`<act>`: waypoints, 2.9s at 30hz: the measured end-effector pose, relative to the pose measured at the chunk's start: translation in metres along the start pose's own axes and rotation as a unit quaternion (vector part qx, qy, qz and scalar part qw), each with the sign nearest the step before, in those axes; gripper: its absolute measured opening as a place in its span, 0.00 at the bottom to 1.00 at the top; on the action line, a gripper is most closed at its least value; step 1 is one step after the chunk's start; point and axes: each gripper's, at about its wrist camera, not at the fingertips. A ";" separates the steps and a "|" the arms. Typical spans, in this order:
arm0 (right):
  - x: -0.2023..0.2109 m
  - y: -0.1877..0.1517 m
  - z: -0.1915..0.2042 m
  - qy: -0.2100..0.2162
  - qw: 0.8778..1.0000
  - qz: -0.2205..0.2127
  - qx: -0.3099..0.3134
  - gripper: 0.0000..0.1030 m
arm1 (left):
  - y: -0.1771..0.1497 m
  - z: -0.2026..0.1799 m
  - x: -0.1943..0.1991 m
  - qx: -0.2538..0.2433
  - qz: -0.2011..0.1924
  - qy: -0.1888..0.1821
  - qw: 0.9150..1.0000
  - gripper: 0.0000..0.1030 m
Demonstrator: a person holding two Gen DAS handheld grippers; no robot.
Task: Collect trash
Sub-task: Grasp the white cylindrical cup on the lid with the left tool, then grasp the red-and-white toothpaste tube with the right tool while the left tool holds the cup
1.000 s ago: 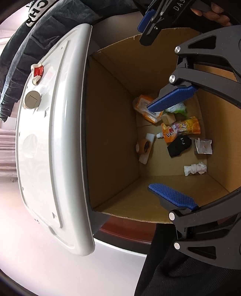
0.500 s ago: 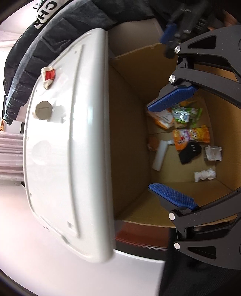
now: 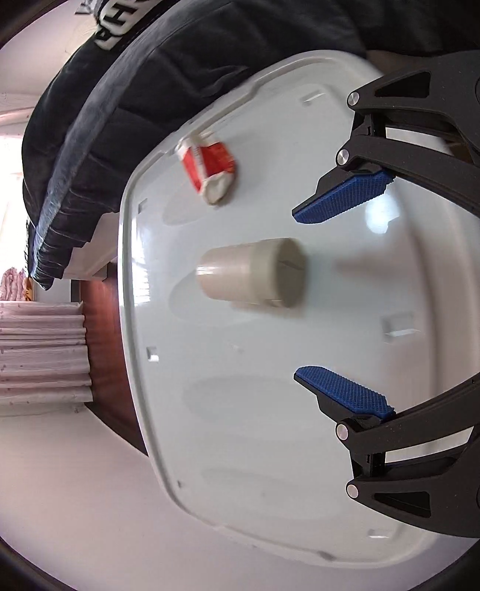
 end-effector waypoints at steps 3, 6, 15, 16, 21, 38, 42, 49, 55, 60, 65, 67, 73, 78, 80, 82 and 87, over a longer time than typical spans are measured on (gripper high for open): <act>0.000 0.000 -0.003 -0.001 1.000 0.000 -0.004 0.76 | 0.025 -0.008 -0.028 0.016 0.018 -0.011 1.000 0.76; 0.000 0.001 -0.004 -0.008 1.000 0.001 0.000 0.76 | 0.034 -0.014 -0.050 0.021 0.034 -0.014 0.999 0.76; -0.005 0.004 -0.004 -0.014 1.000 0.011 0.001 0.76 | 0.031 -0.022 -0.073 -0.032 0.021 0.045 0.998 0.46; -0.005 0.004 -0.004 -0.014 1.000 0.011 0.001 0.76 | 0.029 -0.020 -0.071 -0.036 0.014 0.039 0.999 0.46; -0.006 0.004 -0.003 -0.016 1.000 0.011 0.000 0.76 | 0.017 0.004 -0.061 -0.024 0.011 0.054 0.998 0.46; 0.029 0.075 0.018 0.009 0.999 -0.043 0.016 0.79 | -0.066 0.079 -0.011 0.037 0.015 0.029 0.999 0.46; 0.032 0.144 0.020 0.008 0.997 -0.074 0.020 0.83 | -0.068 0.073 -0.010 0.036 0.007 0.044 0.998 0.46; -0.012 0.264 0.003 0.007 0.989 -0.105 -0.105 0.83 | -0.059 0.063 -0.016 0.031 -0.002 0.054 0.998 0.47; -0.069 0.325 -0.009 -0.021 0.973 -0.093 -0.212 0.83 | -0.059 0.065 -0.017 0.034 -0.002 0.052 0.998 0.47; -0.101 0.342 -0.020 -0.098 0.952 -0.075 -0.281 0.80 | -0.060 0.064 -0.017 0.039 0.000 0.053 0.998 0.47; -0.122 0.358 0.001 -0.203 0.951 -0.085 -0.218 0.70 | -0.060 0.065 -0.016 0.040 0.000 0.052 0.998 0.47; -0.134 0.361 0.015 -0.249 0.951 -0.068 -0.169 0.69 | -0.061 0.065 -0.016 0.039 -0.002 0.052 0.998 0.47; -0.138 0.348 0.027 -0.269 0.959 -0.071 -0.055 0.54 | -0.063 0.063 -0.015 0.039 -0.004 0.055 0.998 0.47; -0.121 0.321 0.026 -0.189 0.980 -0.060 -0.001 0.19 | -0.064 0.062 -0.015 0.037 -0.008 0.059 0.998 0.47; -0.115 0.307 0.022 -0.140 0.989 -0.048 0.015 0.19 | -0.064 0.062 -0.015 0.037 -0.008 0.059 0.998 0.47; -0.105 0.289 0.020 -0.092 0.995 -0.032 0.036 0.19 | -0.064 0.062 -0.015 0.037 -0.010 0.059 0.998 0.47; -0.079 0.244 0.019 -0.024 0.998 -0.018 0.058 0.19 | -0.065 0.062 -0.015 0.037 -0.013 0.060 0.997 0.47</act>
Point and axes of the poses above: each gripper's, at about its wrist camera, not at the fingertips, and x roughly against the way its jaws point, z to its left, y to its top, and after that the axes turned 11 degrees about y, right-handed
